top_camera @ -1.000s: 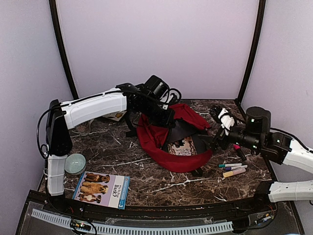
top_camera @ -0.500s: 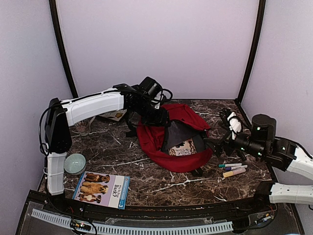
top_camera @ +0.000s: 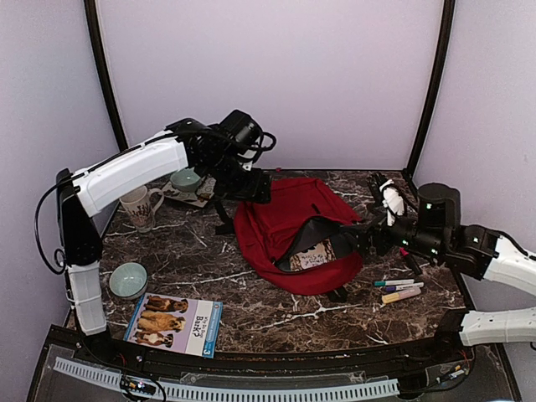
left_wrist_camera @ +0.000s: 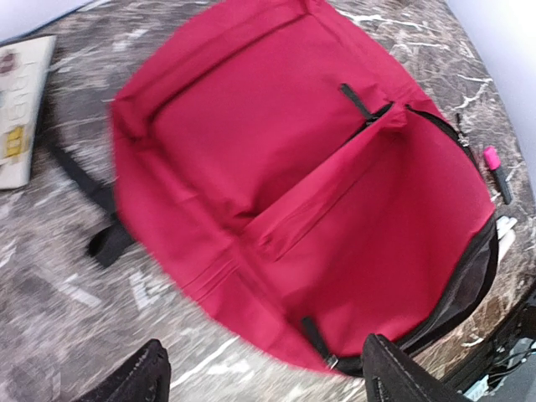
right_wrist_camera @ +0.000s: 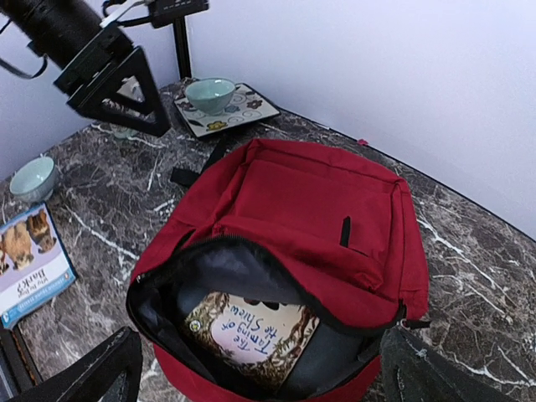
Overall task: Pack the student bag
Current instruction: Place the largest pocket of the bag in the student bag, then pick up the book from the corner of the board.
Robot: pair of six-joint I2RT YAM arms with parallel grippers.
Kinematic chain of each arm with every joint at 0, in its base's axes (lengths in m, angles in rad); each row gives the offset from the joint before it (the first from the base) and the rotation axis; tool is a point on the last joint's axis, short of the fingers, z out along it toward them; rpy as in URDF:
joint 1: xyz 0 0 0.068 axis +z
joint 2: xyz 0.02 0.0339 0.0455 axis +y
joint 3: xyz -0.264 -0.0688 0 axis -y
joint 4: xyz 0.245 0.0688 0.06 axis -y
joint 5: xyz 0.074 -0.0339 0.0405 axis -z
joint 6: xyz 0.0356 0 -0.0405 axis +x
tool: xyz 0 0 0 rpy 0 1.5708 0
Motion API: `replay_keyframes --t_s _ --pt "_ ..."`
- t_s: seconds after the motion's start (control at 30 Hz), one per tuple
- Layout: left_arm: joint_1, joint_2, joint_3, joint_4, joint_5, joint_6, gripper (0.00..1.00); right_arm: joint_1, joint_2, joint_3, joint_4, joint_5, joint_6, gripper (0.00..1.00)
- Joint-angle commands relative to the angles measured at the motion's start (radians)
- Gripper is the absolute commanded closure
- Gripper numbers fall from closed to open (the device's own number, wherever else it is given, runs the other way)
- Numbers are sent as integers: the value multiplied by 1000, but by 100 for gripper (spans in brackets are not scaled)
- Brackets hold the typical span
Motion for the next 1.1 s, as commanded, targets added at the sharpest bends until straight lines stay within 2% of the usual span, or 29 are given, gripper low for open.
replay_keyframes --t_s 0.0,0.1,0.2,0.37,0.57,0.67,0.87,1.07 --pt "3 -124 10 -224 -113 -35 16 5 81 123 54 30 147 0" --pt "6 -178 -43 -321 -139 -86 15 4 155 200 26 22 216 0" --pt "7 -250 -131 -383 -147 -149 15 4 230 273 10 -52 265 0" --pt "30 -417 -367 -373 -105 -220 15 5 352 369 -2 -230 363 0" --pt "30 -619 -612 -335 -51 -268 17 30 459 394 8 -429 427 1" --pt "30 -690 -739 -294 14 -315 24 71 552 432 -36 -494 418 2" --pt "19 -864 -943 -233 157 -405 52 186 758 571 -55 -515 502 3" --pt "6 -1006 -1140 -195 234 -423 58 285 1014 721 -42 -539 539 2"
